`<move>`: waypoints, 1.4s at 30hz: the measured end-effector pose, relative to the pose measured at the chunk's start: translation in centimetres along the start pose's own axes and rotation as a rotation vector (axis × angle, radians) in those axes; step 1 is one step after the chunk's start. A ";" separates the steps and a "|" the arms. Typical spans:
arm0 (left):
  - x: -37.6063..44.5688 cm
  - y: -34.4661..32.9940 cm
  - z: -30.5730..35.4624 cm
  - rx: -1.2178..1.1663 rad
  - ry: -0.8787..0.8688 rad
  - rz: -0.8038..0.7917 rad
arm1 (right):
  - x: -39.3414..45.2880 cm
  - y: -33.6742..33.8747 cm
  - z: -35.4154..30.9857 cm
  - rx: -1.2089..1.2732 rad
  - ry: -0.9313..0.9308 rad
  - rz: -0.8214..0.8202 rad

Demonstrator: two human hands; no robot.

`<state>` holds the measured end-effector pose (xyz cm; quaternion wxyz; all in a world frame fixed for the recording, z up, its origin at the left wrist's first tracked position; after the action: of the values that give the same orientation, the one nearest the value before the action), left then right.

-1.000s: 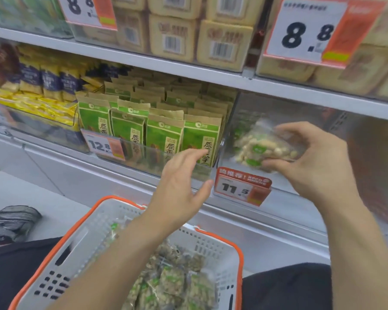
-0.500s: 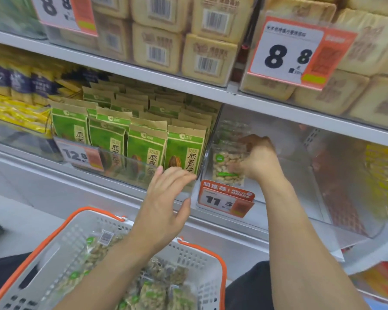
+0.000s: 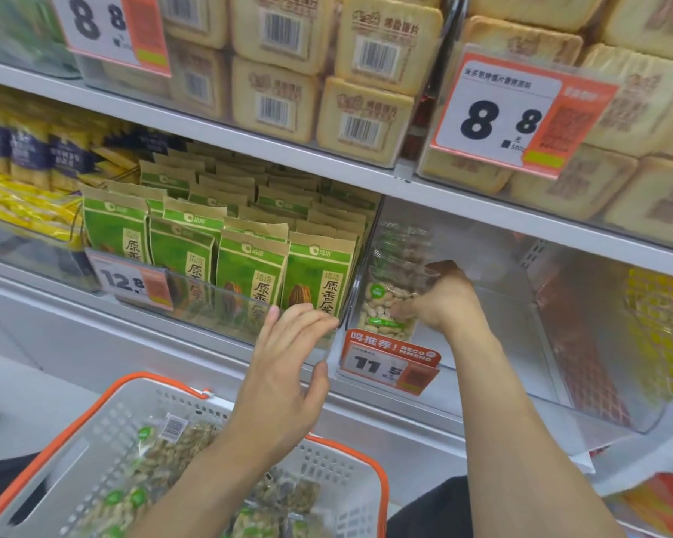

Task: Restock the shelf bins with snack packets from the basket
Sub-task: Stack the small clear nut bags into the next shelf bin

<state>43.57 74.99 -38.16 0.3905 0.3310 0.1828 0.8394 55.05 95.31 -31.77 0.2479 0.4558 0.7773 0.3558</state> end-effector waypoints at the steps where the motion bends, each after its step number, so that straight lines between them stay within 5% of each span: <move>1: 0.0 0.0 0.0 0.000 0.003 0.002 | -0.1 0.0 -0.1 -0.005 -0.003 0.000; 17: -0.2 -0.1 0.0 0.018 0.004 0.009 | 0.2 0.0 1.8 0.112 -0.090 0.002; 22: -0.9 0.6 0.2 -0.011 0.009 0.078 | -4.2 3.0 -0.5 0.144 0.212 0.376; 25: -4.0 1.8 -1.3 -0.066 0.090 0.261 | -8.7 2.7 -3.2 0.280 0.434 0.410; 30: -13.1 1.9 -12.6 0.085 0.525 0.166 | -14.6 -3.0 -6.8 0.399 0.660 0.115; 35: -21.7 2.7 -21.7 0.282 0.976 -0.110 | -15.5 -14.8 -5.9 0.030 0.711 -0.411; 38: -22.9 2.7 -22.8 0.403 0.978 -0.219 | -15.3 -21.8 -3.7 -0.222 0.693 -0.598; 42: -22.3 4.1 -23.7 0.402 1.050 -0.098 | -14.4 -28.7 0.0 -0.314 0.507 -0.757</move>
<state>35.48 53.96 -62.01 0.2149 -0.0723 0.5239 0.8210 46.37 73.04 -53.25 0.2287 -0.0031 0.8614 0.4535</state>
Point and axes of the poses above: each hand's wrist, its own x-axis towards the middle knuckle, its own y-axis out of the back of the hand, z = x × y, the point moved 4 cm from there along x, towards the middle knuckle, and after that the axes turned 10 degrees about y, right-handed, at the moved point
